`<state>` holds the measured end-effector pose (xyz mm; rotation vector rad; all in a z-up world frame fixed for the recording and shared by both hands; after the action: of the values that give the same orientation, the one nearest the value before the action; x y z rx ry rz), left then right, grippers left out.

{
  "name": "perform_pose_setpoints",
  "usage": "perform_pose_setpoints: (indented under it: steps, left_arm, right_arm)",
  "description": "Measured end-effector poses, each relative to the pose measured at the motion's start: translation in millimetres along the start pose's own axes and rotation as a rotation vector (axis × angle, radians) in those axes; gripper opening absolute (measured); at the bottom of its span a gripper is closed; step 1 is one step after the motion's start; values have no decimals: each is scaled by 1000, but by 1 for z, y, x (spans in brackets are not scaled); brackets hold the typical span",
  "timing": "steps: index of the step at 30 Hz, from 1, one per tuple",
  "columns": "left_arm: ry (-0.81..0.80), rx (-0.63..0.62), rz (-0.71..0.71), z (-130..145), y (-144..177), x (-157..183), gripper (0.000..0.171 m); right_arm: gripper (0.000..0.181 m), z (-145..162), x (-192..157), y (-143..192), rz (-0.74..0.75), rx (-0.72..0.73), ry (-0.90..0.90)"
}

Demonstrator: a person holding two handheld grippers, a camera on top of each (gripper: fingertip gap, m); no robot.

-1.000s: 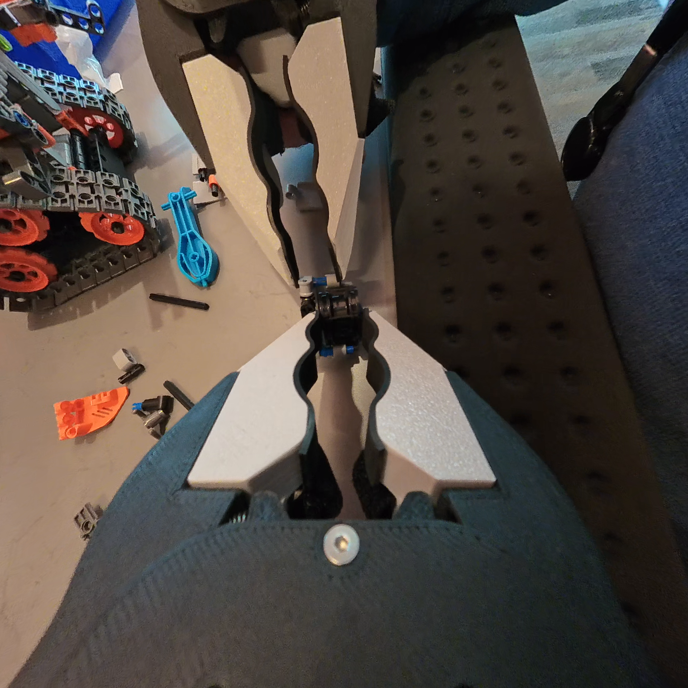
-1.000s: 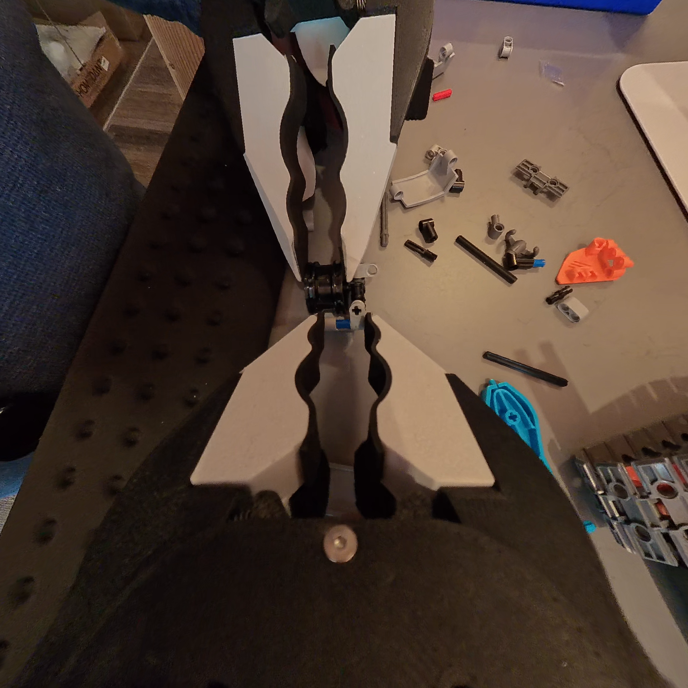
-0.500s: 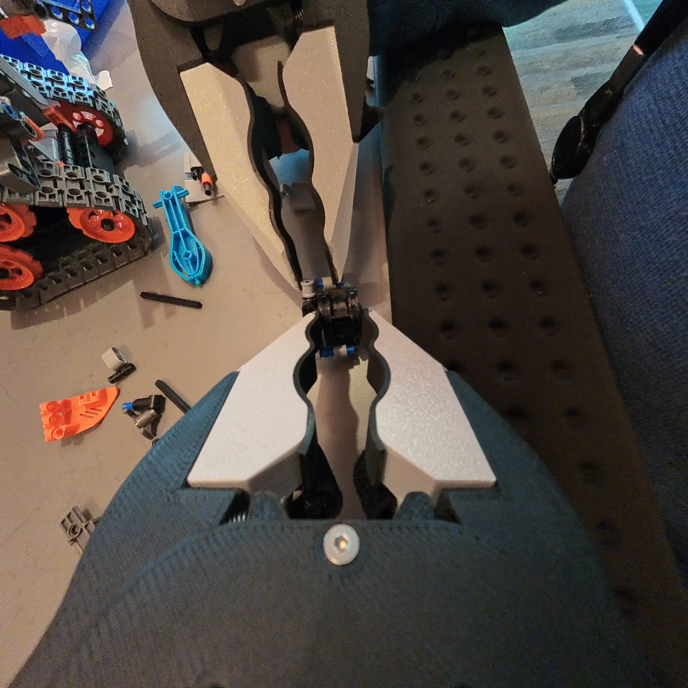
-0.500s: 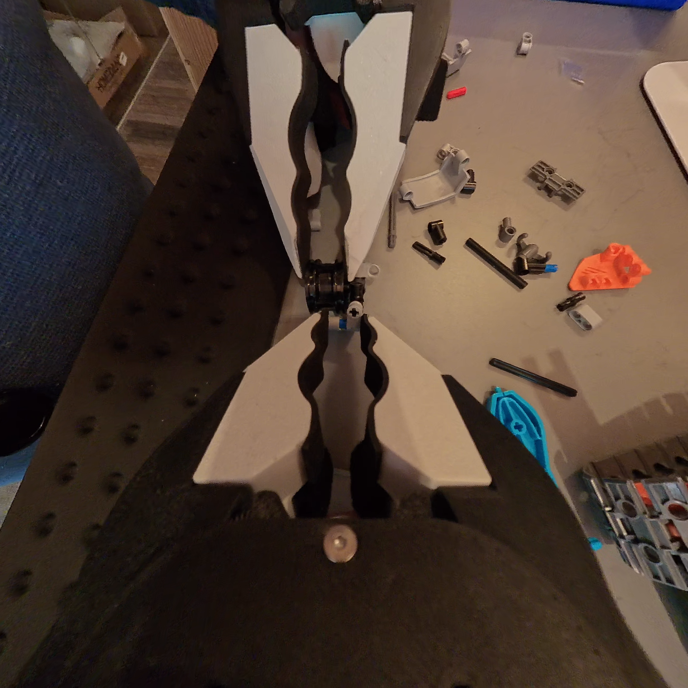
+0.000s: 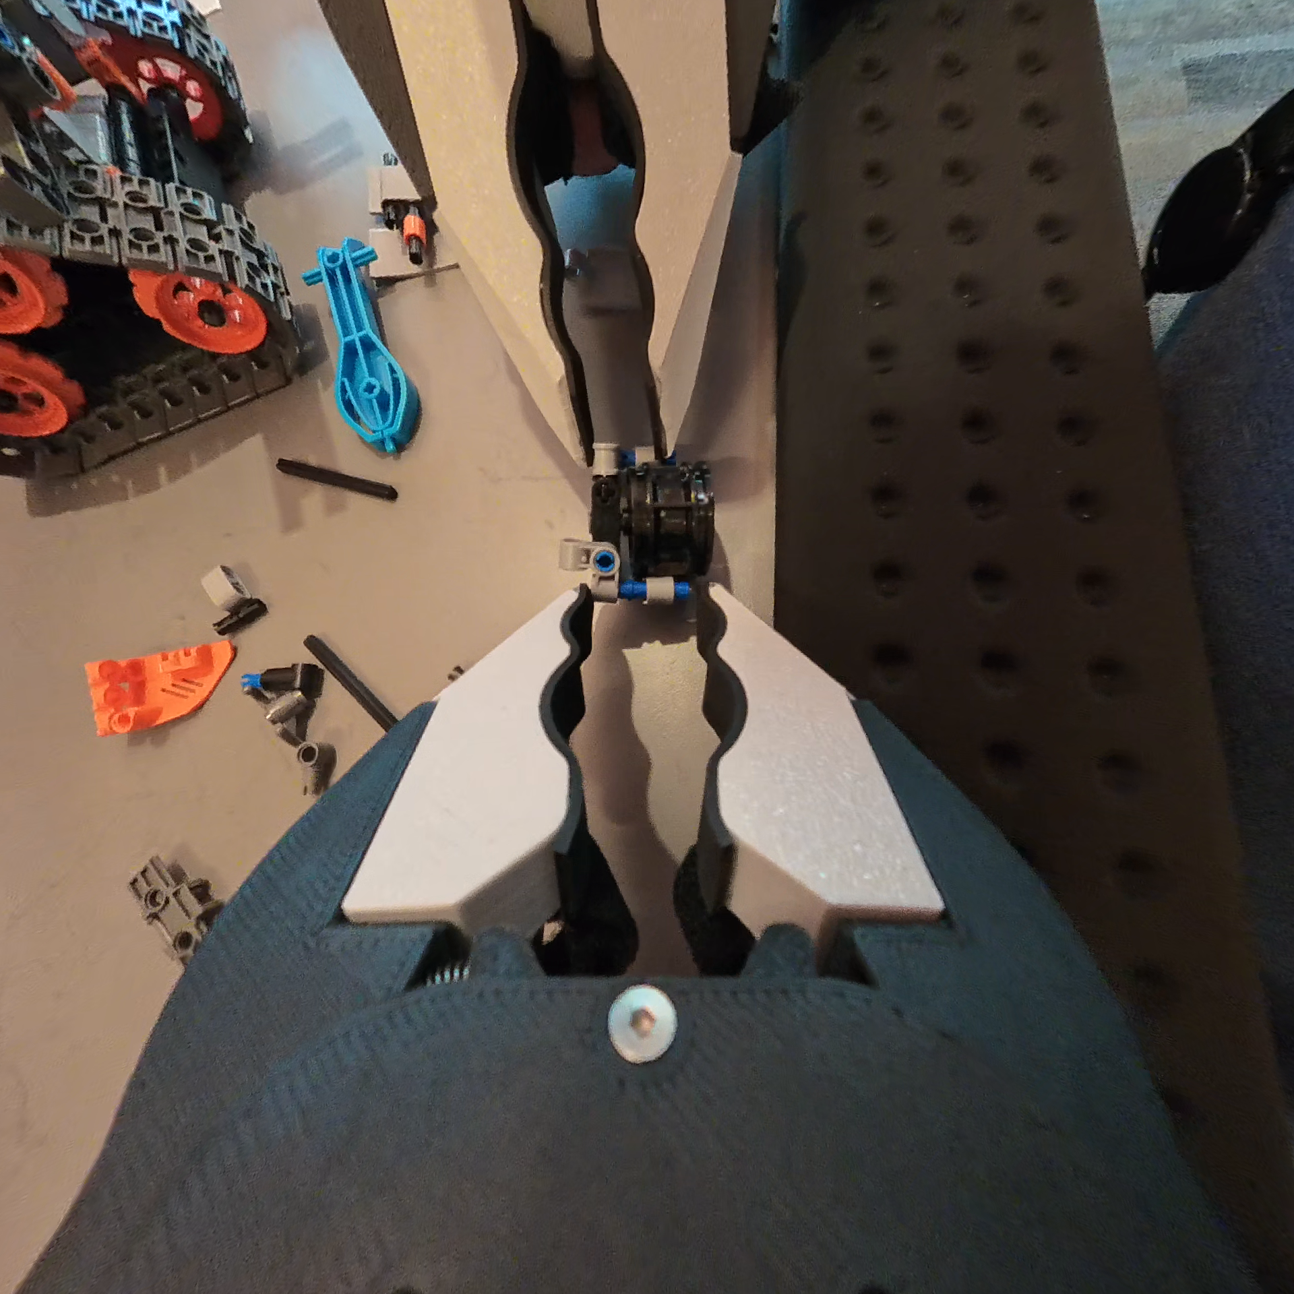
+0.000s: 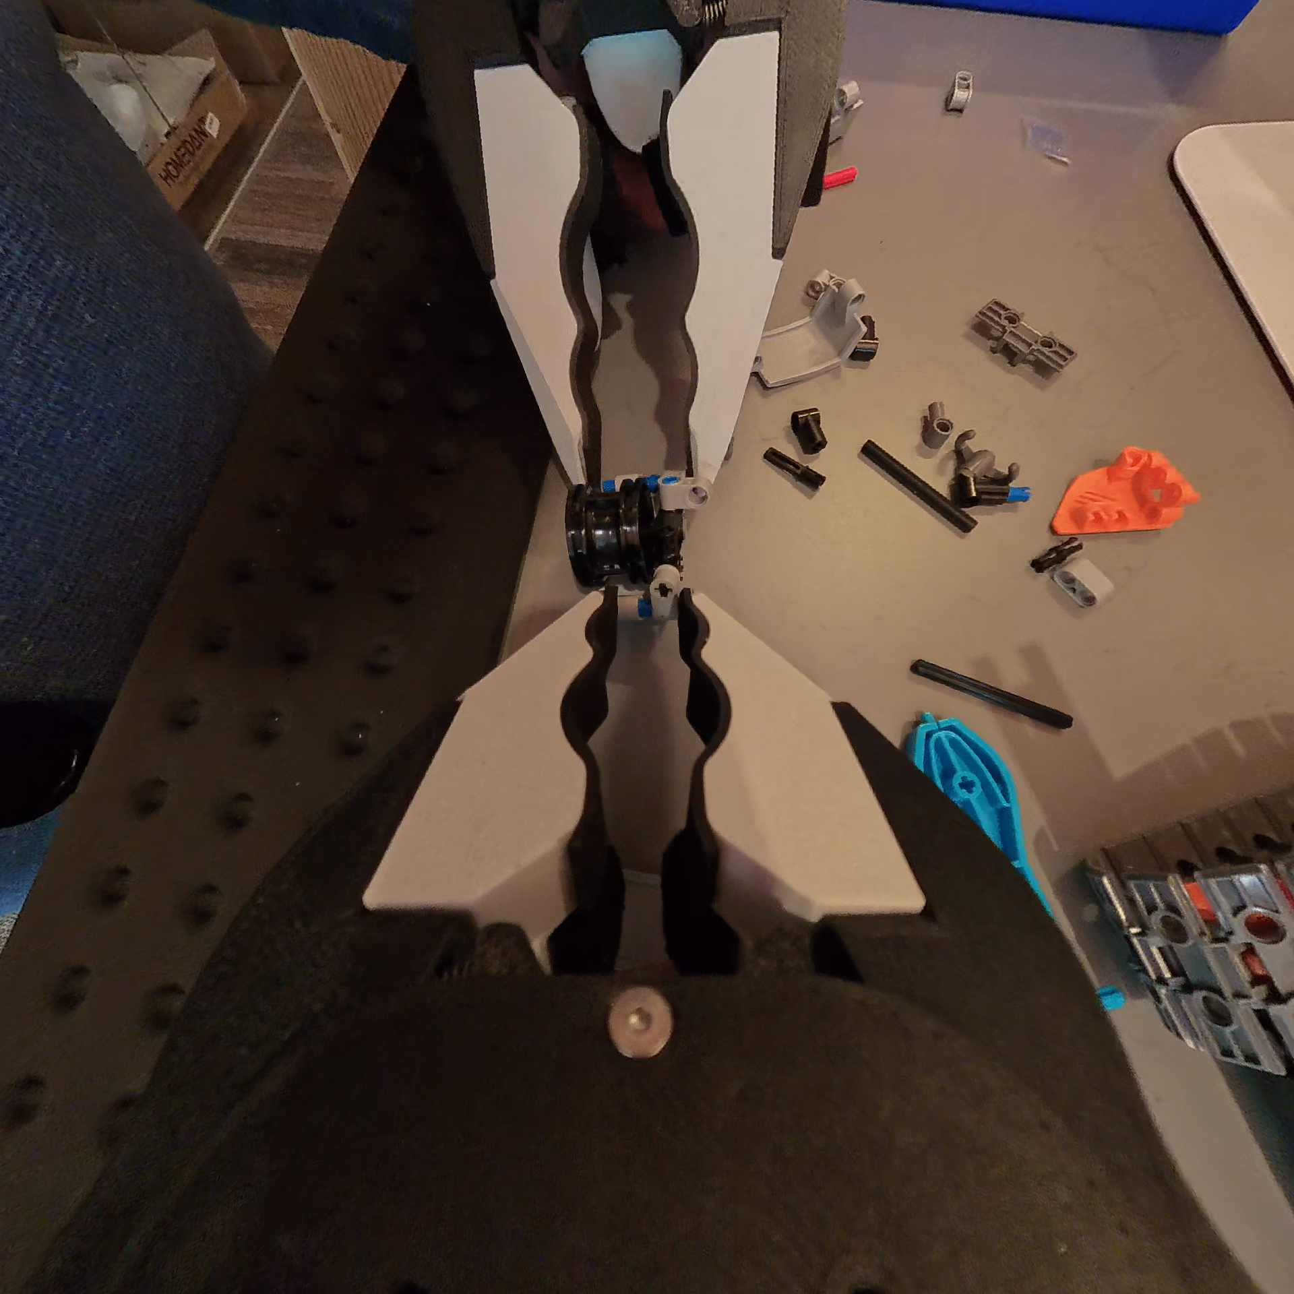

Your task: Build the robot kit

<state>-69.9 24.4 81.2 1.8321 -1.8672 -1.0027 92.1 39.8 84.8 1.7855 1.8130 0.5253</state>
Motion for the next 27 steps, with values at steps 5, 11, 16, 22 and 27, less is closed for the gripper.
perform_pose_setpoints:
  steps: [5,11,16,22,27]
  left_arm:
    - [-48,22,47,-3,4,-1,24]
    - [-101,-17,113,-4,2,-3,24]
    - [-158,-38,150,-7,4,-5,16]
    - [-154,-56,156,-8,1,-3,17]
    - [-151,-81,115,-7,-3,3,4]
  right_arm:
    - [15,2,0,1,-11,0,4]
    - [15,2,-2,0,-30,0,8]
    - [15,1,-3,0,-42,-4,15]
    - [15,2,-4,0,-46,-6,10]
    - [11,1,-6,-1,-50,-13,13]
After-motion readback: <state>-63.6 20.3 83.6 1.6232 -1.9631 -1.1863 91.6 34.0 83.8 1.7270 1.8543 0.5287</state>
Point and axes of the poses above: each gripper's, where its closed fingertips meet, y back along the fingers, z out of its underside, x = y × z across the jaws, the point moved 9 cm from there along y, back along the fingers, and after that the axes turned 8 degrees about -y, right-handed, at the moved point
